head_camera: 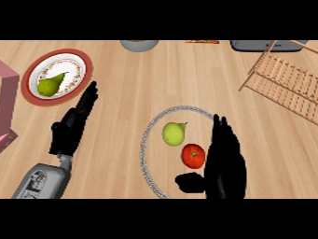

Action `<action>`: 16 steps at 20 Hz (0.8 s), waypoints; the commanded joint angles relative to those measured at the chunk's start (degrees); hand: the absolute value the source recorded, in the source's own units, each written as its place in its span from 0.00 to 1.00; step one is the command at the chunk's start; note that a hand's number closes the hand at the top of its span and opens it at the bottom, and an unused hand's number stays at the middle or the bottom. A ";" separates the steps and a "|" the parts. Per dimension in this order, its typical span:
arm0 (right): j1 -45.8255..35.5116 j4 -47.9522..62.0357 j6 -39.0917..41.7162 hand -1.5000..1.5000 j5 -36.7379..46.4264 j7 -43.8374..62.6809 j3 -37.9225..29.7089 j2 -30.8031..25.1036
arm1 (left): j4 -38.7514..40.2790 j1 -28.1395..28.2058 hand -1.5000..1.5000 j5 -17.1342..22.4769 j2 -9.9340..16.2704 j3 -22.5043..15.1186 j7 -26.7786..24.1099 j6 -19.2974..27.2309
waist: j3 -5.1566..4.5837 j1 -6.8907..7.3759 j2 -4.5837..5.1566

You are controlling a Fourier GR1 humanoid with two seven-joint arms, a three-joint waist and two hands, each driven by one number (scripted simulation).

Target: Pick the tomato from the placemat and place it in the tiered shelf

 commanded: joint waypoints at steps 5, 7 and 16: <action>-0.19 4.21 -2.42 0.00 -0.94 11.52 -0.12 0.76 | 3.55 0.00 0.50 -2.05 -1.79 -0.18 -4.15 0.69 | 0.00 -0.47 0.09; -1.77 6.17 -4.35 0.00 -0.52 14.24 2.63 0.76 | 1.52 2.35 0.50 -1.81 -2.18 -1.27 -3.40 0.13 | 0.00 0.18 0.00; 0.34 9.76 -5.38 0.00 -1.87 8.81 -1.57 0.76 | 0.39 0.61 0.50 -1.29 -2.01 0.73 -0.10 -0.39 | 0.04 -0.25 0.00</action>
